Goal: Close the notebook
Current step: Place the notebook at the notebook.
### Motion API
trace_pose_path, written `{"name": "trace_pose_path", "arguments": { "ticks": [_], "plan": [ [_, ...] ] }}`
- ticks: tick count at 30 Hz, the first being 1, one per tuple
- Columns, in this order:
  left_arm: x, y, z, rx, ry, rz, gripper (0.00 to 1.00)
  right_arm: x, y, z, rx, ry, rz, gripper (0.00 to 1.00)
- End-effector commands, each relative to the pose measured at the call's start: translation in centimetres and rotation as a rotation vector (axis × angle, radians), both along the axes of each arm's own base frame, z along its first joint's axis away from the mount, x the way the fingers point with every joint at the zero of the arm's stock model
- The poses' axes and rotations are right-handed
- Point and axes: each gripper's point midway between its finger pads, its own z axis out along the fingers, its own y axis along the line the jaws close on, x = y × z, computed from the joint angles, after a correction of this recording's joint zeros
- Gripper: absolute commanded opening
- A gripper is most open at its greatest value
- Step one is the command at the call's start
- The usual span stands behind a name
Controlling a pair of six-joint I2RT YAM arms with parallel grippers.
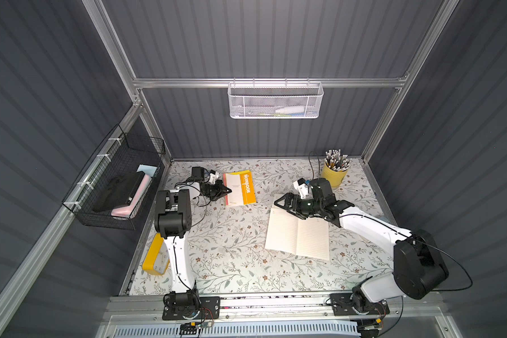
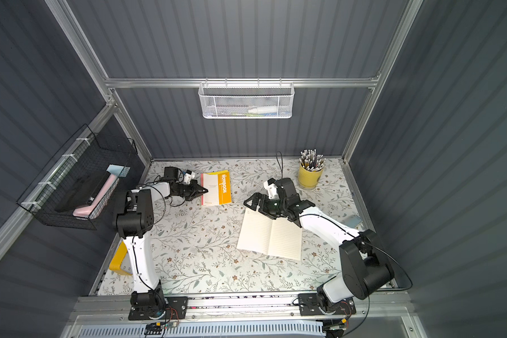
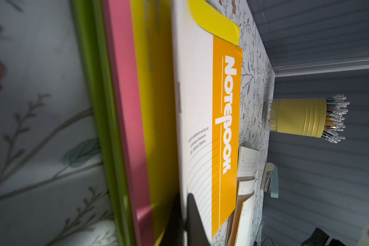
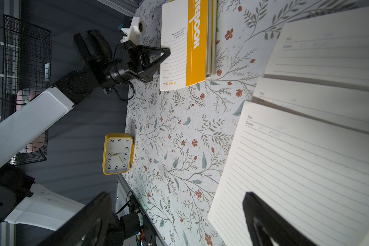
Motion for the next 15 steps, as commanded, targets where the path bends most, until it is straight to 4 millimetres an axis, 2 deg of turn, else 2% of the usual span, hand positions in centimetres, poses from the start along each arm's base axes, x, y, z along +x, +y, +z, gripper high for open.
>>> {"name": "trace_pose_path", "arguments": {
  "ticks": [1, 10, 15],
  "plan": [
    [0.4, 0.4, 0.2, 0.038, -0.019, 0.002, 0.02, -0.3, -0.1, -0.9, -0.003, 0.023, 0.011, 0.99],
    [1.5, 0.5, 1.4, 0.032, -0.043, 0.018, 0.03, -0.4, -0.1, -1.0, -0.002, 0.031, 0.011, 0.99],
    [1.7, 0.6, 1.0, 0.041, -0.025, 0.017, 0.04, -0.5, -0.1, -1.1, -0.003, 0.033, 0.012, 0.99]
  ]
}}
